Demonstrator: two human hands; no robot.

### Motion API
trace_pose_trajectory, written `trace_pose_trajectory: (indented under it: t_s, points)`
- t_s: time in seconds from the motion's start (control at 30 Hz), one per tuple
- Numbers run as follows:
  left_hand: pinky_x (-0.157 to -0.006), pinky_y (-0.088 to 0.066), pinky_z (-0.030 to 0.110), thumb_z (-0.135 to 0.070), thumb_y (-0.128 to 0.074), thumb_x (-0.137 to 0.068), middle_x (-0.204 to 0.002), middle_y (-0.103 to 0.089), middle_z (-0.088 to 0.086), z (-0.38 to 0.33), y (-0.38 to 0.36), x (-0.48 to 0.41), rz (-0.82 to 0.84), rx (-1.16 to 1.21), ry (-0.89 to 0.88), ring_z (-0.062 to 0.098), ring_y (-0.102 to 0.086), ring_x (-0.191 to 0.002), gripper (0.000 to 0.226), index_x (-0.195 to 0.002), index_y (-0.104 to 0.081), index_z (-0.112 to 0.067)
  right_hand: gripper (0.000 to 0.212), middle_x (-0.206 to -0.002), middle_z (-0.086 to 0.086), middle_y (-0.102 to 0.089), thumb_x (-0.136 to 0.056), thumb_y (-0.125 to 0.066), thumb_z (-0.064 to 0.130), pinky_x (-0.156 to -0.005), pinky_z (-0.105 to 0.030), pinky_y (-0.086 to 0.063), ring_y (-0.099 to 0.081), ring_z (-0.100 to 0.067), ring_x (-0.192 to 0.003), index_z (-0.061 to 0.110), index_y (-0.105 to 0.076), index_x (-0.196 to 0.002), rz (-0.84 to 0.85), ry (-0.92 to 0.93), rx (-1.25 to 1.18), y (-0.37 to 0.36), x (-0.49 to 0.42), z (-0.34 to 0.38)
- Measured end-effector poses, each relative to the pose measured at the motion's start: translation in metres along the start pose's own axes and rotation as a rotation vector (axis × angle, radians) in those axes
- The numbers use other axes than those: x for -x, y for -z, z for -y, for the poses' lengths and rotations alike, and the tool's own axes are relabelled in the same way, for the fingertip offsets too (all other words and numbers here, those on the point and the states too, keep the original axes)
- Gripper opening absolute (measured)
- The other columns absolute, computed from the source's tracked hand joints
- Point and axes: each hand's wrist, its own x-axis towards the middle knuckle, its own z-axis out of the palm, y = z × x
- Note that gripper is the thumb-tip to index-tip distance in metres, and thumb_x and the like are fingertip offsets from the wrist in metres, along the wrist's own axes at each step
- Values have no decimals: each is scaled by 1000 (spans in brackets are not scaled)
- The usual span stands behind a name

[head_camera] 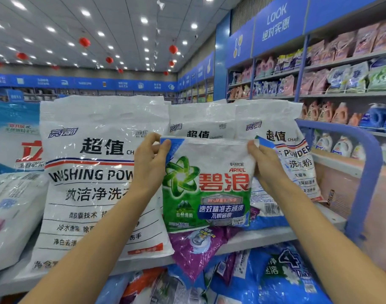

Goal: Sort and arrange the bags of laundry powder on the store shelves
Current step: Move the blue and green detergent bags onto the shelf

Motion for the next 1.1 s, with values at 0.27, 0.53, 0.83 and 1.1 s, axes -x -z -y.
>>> trace_pose_trajectory:
  t_s: [0.27,0.53,0.83,1.1]
  points:
    - [-40,-44,18,-23,-48,-100,-54,-64,-7,-7,4,-4,-109,250,197,6,-56,-45,20,-82,-49,-15,24,-72,-3,-70,-95,-54,29,-59,-32,-58,-68,-18,-64,11,-59,-80,-103,37,-105,-26,13,34]
    - [-80,-57,33,-48,-80,-59,-111,-71,10,2,26,40,200,673,403,23,-68,-100,64,-112,-68,-15,25,-64,0,-71,-93,-56,31,-50,-29,-56,-70,-17,-60,12,-62,-78,-42,161,-156,-52,30,98]
    - [-68,-58,29,-38,-97,-28,-97,-75,8,-6,100,86,308,645,366,22,-72,-88,84,-103,-66,-13,27,-61,1,-71,-93,-57,30,-46,-24,-52,-70,-14,-57,15,-62,-71,76,162,-277,-129,68,127]
    - [-62,-58,33,-20,-83,-43,-95,-75,13,-18,295,144,46,495,466,28,-73,-81,44,-87,-78,-21,33,-74,-13,-68,-94,-51,35,-54,-30,-56,-66,-24,-64,6,-58,-79,343,57,-194,-285,137,111]
